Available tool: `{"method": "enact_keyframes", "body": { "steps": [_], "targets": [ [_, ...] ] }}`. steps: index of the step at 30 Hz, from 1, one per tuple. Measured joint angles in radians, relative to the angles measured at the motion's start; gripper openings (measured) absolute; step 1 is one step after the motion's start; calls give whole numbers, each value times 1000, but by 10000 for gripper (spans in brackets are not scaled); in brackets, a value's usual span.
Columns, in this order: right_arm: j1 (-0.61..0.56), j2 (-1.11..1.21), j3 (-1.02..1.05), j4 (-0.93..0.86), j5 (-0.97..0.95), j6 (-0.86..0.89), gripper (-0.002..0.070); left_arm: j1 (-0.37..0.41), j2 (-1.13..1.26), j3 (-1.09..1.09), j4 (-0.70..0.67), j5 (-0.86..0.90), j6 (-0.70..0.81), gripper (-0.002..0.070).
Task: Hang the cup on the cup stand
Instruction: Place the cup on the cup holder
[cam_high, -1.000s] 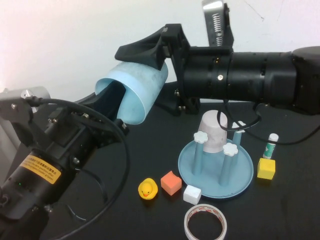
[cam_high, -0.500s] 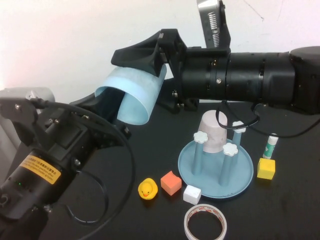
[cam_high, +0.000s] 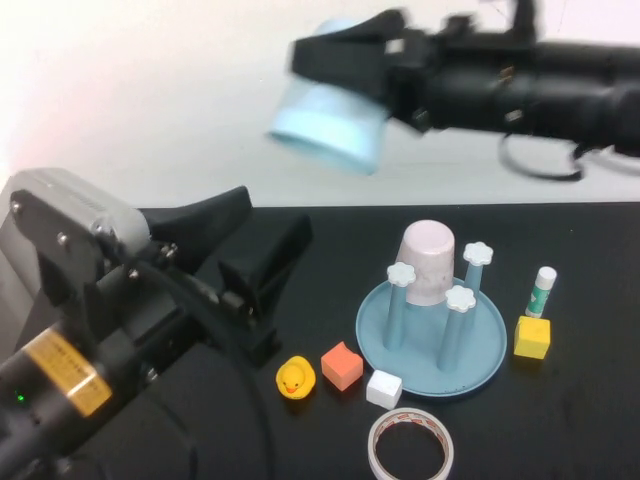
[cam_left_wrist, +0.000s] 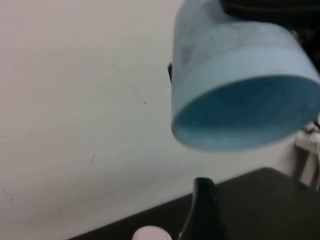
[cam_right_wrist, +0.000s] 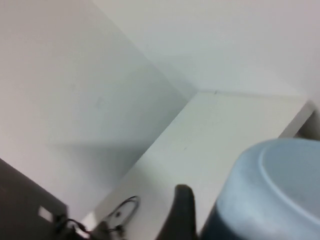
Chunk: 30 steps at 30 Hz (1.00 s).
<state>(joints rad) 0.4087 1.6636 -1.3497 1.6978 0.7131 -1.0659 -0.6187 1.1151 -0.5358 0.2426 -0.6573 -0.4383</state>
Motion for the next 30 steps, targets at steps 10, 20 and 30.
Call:
{"method": "enact_keyframes", "body": {
  "steps": [10, 20, 30],
  "targets": [
    [-178, -92, -6, -326, 173, -400, 606, 0, -292, 0, 34, 563, 22, 91],
    [-183, -18, -6, -643, -23, -429, 605, 0, -409, 0, 43, 926, 40, 1],
    [-184, 201, -6, -643, -243, -430, 604, 0, -411, 4, 44, 978, 40, 0]
  ]
}}
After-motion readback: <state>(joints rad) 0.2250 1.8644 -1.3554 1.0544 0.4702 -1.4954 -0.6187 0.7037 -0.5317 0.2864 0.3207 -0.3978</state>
